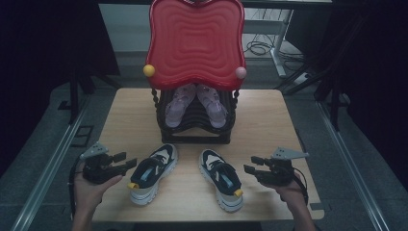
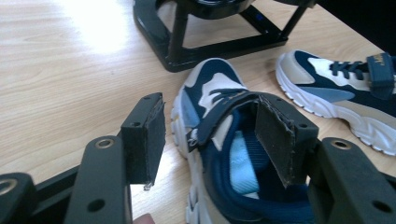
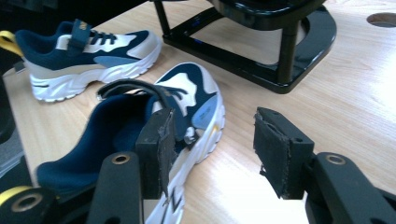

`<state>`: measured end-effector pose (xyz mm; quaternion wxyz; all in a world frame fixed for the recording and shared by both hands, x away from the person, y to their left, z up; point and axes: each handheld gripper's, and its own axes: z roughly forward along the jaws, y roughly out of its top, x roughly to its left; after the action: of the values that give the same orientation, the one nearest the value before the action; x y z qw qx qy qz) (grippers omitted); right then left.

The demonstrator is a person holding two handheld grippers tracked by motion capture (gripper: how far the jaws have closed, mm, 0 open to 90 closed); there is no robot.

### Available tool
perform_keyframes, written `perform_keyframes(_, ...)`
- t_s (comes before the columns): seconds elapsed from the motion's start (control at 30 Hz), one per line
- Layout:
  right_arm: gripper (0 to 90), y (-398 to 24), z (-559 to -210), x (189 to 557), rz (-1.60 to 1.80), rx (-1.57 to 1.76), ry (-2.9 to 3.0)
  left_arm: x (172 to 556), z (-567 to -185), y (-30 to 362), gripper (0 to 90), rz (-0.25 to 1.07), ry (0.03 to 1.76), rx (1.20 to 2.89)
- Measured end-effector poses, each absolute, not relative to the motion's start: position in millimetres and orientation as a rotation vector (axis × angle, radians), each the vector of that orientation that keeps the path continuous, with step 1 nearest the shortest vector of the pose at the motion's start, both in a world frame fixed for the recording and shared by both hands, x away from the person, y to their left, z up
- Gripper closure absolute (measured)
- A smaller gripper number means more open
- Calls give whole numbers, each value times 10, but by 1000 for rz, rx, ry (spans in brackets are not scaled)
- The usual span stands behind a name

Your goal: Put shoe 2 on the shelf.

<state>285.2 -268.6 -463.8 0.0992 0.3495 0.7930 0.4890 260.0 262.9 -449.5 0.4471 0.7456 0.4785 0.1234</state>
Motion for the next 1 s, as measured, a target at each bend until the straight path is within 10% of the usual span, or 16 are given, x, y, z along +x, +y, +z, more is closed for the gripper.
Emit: perform_keyframes(1.0, 480, -2404, -4675, 2792, 1450, 982, 2428, 2861, -4812, 2356, 541, 249, 1212, 2010)
